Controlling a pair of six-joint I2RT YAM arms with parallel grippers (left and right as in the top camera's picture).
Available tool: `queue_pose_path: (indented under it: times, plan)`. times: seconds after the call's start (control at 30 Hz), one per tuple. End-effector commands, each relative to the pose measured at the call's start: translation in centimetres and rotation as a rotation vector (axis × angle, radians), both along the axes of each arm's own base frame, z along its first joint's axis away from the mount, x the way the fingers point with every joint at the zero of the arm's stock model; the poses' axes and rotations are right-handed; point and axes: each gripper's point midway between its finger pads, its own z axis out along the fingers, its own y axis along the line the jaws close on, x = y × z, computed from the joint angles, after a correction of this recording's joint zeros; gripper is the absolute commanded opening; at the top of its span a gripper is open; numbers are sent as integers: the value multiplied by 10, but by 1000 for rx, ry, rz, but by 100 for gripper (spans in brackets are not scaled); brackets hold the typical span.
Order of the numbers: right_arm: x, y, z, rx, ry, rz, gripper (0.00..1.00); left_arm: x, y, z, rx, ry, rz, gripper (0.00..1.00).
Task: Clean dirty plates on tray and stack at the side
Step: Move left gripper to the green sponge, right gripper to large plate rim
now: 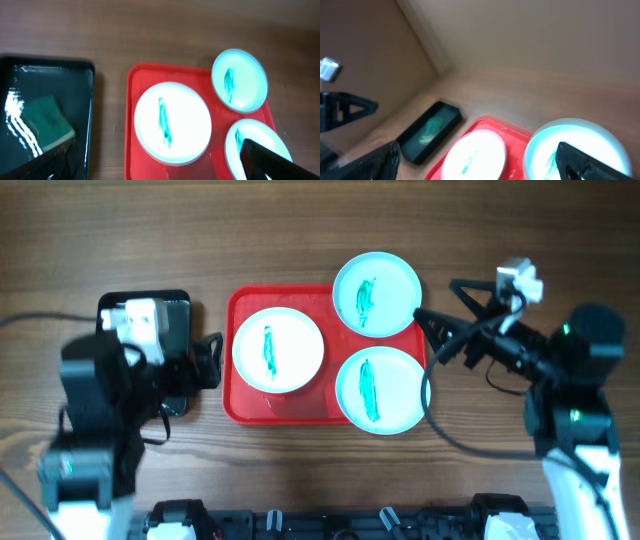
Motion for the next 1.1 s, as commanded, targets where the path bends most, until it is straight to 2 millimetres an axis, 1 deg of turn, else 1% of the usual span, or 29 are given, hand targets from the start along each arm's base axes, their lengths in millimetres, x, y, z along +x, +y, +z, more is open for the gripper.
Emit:
queue_pose_path:
  times: [0.0,0.03,0.1,0.13,0.17,0.27,0.33,0.37,0.4,0.43,0.47,0.5,0.53,0.57,0.6,0.67,0.73,0.77,0.8,0.83,0.87,0.9,0.93,0.97,1.0,1.07]
  plan:
    - [15,27,6,3,99,93,100,18,8,5,37,129,17,100]
    - [21,35,0,-22,146,107,100,20,8,2,36,179,17,100]
    - [28,43,-12,-70,210,107,100,27,8,-2,35,228,15,100]
    - [34,50,-24,-129,273,97,100,34,8,-5,34,251,14,100]
    - [38,53,-33,-170,312,89,100,38,8,-8,34,262,14,100]
    - [47,59,-63,-324,445,49,100,49,9,-15,34,270,14,100]
    - [49,64,-81,-435,508,46,100,51,9,-19,34,284,14,100]
    - [50,69,-93,-511,538,61,100,52,9,-22,33,292,13,100]
    - [49,74,-100,-550,546,79,100,53,9,-23,33,295,13,100]
    - [48,81,-107,-581,541,114,100,53,9,-24,33,299,13,100]
    - [47,94,-115,-602,522,166,100,53,8,-23,29,298,10,100]
    - [49,101,-120,-613,500,190,100,53,7,-23,23,299,6,100]
    - [56,111,-122,-607,470,197,100,53,6,-23,20,298,2,100]
    - [59,117,-126,-594,477,191,100,53,6,-23,18,298,1,100]
    - [60,124,-130,-563,509,180,100,53,6,-23,18,298,1,100]
    - [57,141,-136,-454,629,167,100,55,6,-22,19,286,1,100]
    - [58,149,-145,-437,655,177,99,60,6,-19,19,262,2,100]
    - [60,149,-152,-451,661,167,90,62,6,-17,20,253,3,100]
    - [64,145,-161,-467,693,116,86,65,6,-16,18,241,5,100]
    - [69,139,-173,-481,745,29,84,66,7,-15,3,243,25,100]
    - [72,134,-181,-497,772,-24,82,67,10,-16,-9,251,68,100]
    - [73,132,-188,-515,785,-51,78,67,17,-19,-15,266,136,100]
    - [73,132,-195,-528,800,-71,75,67,28,-23,-15,289,239,100]
    - [72,135,-202,-539,809,-68,68,66,36,-26,-9,302,304,99]
    - [70,140,-209,-550,815,-57,63,65,48,-31,1,320,406,99]
    - [68,147,-223,-581,820,-51,58,63,61,-37,20,340,506,98]
